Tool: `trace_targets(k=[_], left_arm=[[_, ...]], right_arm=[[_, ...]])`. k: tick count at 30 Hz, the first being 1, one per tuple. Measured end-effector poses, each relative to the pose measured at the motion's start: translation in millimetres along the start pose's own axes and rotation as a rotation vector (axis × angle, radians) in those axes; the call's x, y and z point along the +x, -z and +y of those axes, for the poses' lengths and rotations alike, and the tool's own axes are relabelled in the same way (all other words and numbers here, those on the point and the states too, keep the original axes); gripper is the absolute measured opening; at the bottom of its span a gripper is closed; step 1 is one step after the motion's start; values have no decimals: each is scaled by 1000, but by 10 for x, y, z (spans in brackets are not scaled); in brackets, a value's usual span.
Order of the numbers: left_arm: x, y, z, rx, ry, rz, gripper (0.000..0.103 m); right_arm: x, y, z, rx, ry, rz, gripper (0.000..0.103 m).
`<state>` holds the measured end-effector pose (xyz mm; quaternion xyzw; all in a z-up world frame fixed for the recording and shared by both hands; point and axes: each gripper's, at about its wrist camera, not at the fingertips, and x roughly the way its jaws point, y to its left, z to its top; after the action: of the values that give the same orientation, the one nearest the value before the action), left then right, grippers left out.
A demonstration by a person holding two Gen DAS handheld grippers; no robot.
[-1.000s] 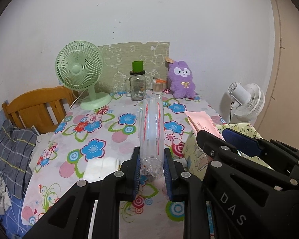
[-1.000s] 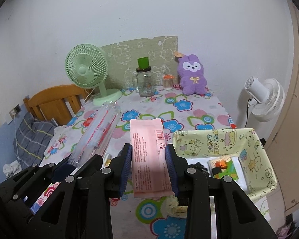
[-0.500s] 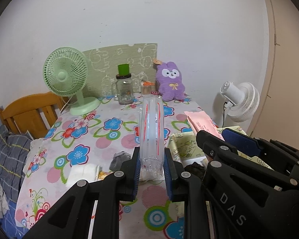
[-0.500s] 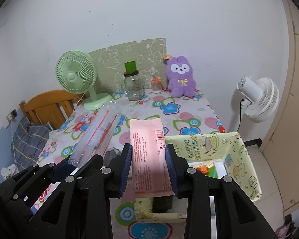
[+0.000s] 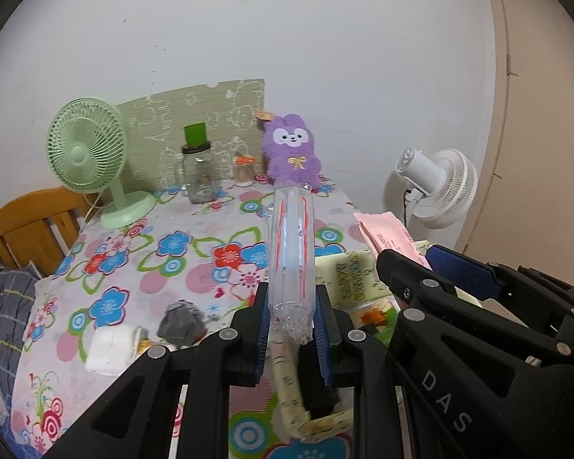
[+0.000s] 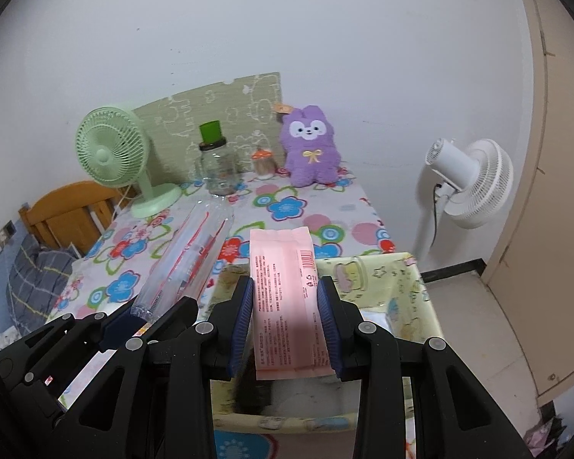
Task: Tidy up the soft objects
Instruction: 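Carry the clear tube with the left tool while the right tool carries the pink envelope over the gift box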
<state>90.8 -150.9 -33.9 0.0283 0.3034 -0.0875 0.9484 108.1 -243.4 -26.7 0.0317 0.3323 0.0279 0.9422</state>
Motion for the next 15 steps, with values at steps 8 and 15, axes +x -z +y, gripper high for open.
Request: trace_targets(k=[8, 15], left_arm=[[132, -6, -150, 17, 28, 20, 20], [254, 24, -264, 37, 56, 46, 20]], right_arm=[[76, 10, -194, 14, 30, 13, 38], [158, 67, -334, 32, 50, 31, 38]])
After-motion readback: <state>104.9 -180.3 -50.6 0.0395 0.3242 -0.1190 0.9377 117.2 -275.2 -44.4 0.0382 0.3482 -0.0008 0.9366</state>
